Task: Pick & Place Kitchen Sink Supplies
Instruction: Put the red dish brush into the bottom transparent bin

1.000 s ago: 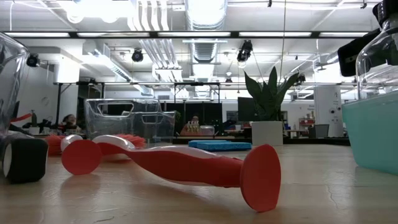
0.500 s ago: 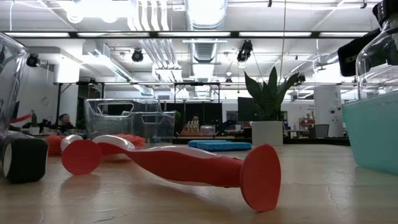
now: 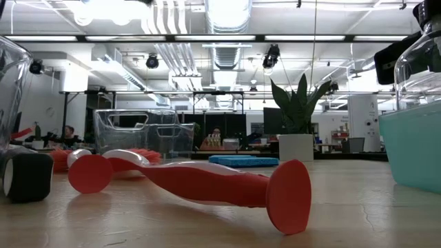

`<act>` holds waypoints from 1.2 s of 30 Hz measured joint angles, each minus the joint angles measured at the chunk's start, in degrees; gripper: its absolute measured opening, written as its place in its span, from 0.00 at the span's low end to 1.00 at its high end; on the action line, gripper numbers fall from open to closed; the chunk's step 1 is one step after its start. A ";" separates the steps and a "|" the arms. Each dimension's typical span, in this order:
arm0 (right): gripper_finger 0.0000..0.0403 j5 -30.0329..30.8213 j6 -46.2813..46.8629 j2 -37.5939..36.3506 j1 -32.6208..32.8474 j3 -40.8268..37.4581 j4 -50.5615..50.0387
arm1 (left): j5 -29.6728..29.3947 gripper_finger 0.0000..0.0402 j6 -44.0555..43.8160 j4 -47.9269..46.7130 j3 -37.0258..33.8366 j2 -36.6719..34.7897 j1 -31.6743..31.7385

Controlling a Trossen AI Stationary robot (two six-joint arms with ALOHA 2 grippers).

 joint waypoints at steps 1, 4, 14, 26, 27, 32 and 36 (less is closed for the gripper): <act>0.02 0.00 0.00 0.00 0.00 0.00 0.01 | 1.21 0.55 1.39 0.26 -0.02 0.77 0.90; 0.02 0.00 0.00 0.00 0.00 0.00 0.01 | 4.79 0.55 3.71 1.83 -0.03 2.99 3.47; 0.02 0.00 0.00 0.00 0.00 0.00 -0.01 | 15.09 0.55 11.64 4.67 -0.03 11.99 8.81; 0.02 0.00 0.00 0.02 -0.01 0.00 0.00 | 18.93 0.55 17.73 8.37 0.41 20.00 9.31; 0.02 0.00 0.01 0.02 -0.01 0.00 -0.01 | 18.98 0.55 17.73 8.67 0.41 20.42 9.31; 0.02 0.00 0.00 0.02 -0.01 0.00 0.01 | 19.03 0.55 17.77 9.54 0.41 21.79 9.46; 0.02 -0.01 0.02 0.02 0.00 0.00 0.01 | 19.18 0.55 17.87 9.54 0.39 23.36 9.58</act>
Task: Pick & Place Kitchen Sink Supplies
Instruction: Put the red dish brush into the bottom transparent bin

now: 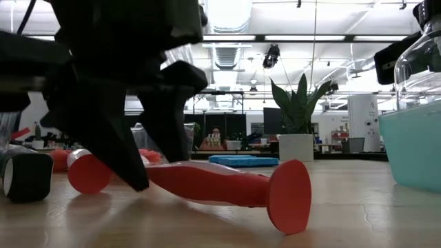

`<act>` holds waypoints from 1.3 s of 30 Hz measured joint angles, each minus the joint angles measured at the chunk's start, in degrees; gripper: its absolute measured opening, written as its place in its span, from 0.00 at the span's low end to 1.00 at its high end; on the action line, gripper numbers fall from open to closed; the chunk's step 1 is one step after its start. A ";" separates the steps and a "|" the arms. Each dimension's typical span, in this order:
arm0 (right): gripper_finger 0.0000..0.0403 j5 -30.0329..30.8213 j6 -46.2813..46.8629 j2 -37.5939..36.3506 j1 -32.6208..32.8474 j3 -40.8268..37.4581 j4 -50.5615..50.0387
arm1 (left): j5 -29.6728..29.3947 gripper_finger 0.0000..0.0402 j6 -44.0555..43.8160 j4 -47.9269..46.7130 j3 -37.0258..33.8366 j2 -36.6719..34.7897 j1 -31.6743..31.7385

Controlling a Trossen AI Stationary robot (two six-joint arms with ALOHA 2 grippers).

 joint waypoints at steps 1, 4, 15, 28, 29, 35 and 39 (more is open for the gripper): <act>0.02 0.01 0.00 0.00 -0.01 0.00 0.00 | 0.13 0.55 0.03 0.14 -0.01 0.34 0.00; 0.02 0.00 0.00 -0.02 0.00 0.00 0.00 | 0.48 0.51 -0.01 0.48 0.04 0.90 0.03; 0.02 0.01 0.00 -0.04 0.00 0.00 -0.02 | -0.08 0.09 0.56 0.60 0.06 0.69 1.70; 0.02 0.01 0.00 -0.04 0.00 0.00 -0.02 | -1.72 0.11 2.36 -0.01 3.86 -0.93 4.50; 0.02 0.01 0.00 -0.04 0.00 0.00 -0.02 | -2.08 0.10 2.37 -1.45 4.81 -1.23 4.62; 0.02 0.01 -0.01 -0.04 -0.01 0.00 -0.02 | -2.38 0.08 -4.59 -18.07 15.26 -4.01 4.74; 0.02 0.01 -0.02 -0.02 -0.02 0.00 -0.04 | 0.53 0.09 -16.49 -31.81 23.40 -5.90 4.31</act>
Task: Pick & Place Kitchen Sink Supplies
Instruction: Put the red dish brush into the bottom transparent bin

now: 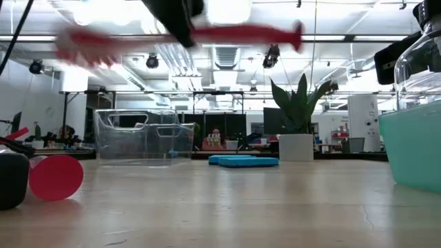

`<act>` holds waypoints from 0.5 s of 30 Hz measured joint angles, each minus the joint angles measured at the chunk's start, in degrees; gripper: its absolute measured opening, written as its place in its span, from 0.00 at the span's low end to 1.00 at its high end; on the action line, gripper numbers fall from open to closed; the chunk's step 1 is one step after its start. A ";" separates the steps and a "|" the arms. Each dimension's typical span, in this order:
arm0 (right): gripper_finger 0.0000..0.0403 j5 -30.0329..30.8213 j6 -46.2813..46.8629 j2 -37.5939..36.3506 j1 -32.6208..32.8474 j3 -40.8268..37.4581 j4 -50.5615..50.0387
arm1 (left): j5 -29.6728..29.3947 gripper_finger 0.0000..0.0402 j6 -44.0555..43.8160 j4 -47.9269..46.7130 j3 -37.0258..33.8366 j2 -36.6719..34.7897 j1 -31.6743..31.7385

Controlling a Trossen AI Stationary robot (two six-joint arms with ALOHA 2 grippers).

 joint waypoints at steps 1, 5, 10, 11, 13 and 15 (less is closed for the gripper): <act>0.02 0.00 0.02 0.00 0.02 0.00 0.02 | 0.86 0.09 -2.49 -2.98 1.68 -0.58 -0.47; 0.02 0.00 0.02 0.00 0.02 0.00 0.02 | 2.33 0.09 -9.55 -8.66 4.93 -3.73 -3.65; 0.02 0.00 0.01 0.00 0.01 0.00 0.02 | 1.92 0.09 -22.15 -9.58 3.69 -9.37 -9.60; 0.02 0.00 0.02 0.00 0.02 0.00 0.02 | 0.94 0.09 -24.75 -9.77 3.15 -10.34 -11.25; 0.02 0.00 0.02 0.00 0.00 0.00 0.03 | -1.61 0.09 -29.25 -9.86 1.72 -12.00 -14.94; 0.02 0.00 0.02 0.00 0.02 0.00 0.03 | -3.69 0.09 -33.53 -9.85 0.19 -13.15 -18.75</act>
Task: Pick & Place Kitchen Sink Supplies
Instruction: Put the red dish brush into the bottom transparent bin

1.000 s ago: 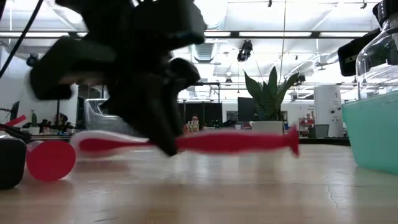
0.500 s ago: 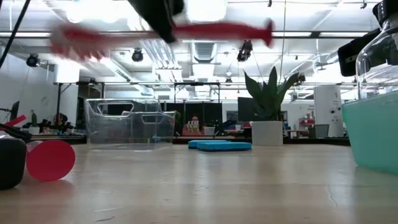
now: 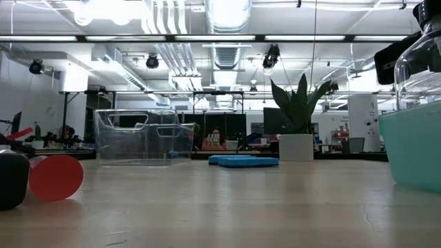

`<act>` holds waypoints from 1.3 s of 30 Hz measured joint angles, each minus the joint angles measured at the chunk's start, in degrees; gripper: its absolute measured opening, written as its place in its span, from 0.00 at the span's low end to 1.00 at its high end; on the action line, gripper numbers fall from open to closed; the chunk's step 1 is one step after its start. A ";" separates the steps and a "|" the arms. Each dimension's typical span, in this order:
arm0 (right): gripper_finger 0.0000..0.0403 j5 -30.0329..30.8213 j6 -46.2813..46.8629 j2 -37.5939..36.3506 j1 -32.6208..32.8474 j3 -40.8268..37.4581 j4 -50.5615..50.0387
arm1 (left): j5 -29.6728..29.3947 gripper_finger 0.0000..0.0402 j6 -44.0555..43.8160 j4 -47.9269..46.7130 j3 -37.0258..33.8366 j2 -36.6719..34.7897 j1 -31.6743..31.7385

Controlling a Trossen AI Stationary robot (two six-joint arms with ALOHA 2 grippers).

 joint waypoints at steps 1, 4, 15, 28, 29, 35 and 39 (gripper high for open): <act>0.02 0.00 -0.02 0.00 0.00 0.00 -0.01 | -0.67 0.09 -1.85 0.00 -0.76 -0.42 -2.03; 0.02 0.00 -0.02 0.00 0.00 0.00 -0.01 | -4.90 0.09 -9.41 -0.03 -2.65 -1.03 -7.28; 0.02 0.00 -0.01 0.00 -0.01 0.00 -0.01 | -8.44 0.10 -30.55 1.44 -13.22 -0.88 -18.38; 0.02 0.00 -0.01 0.00 -0.02 0.00 -0.01 | -5.06 0.10 -36.43 11.30 -22.49 -0.83 -22.02; 0.02 0.00 0.00 0.00 0.00 0.00 -0.01 | -4.91 0.10 -37.17 11.39 -22.82 -0.84 -22.22; 0.02 0.00 0.00 0.00 0.00 0.00 -0.01 | -8.54 0.09 -36.99 11.00 -22.26 -0.85 -23.92; 0.02 0.00 -0.01 0.00 -0.01 0.00 -0.01 | -9.45 0.09 -36.31 9.68 -20.71 -0.95 -23.98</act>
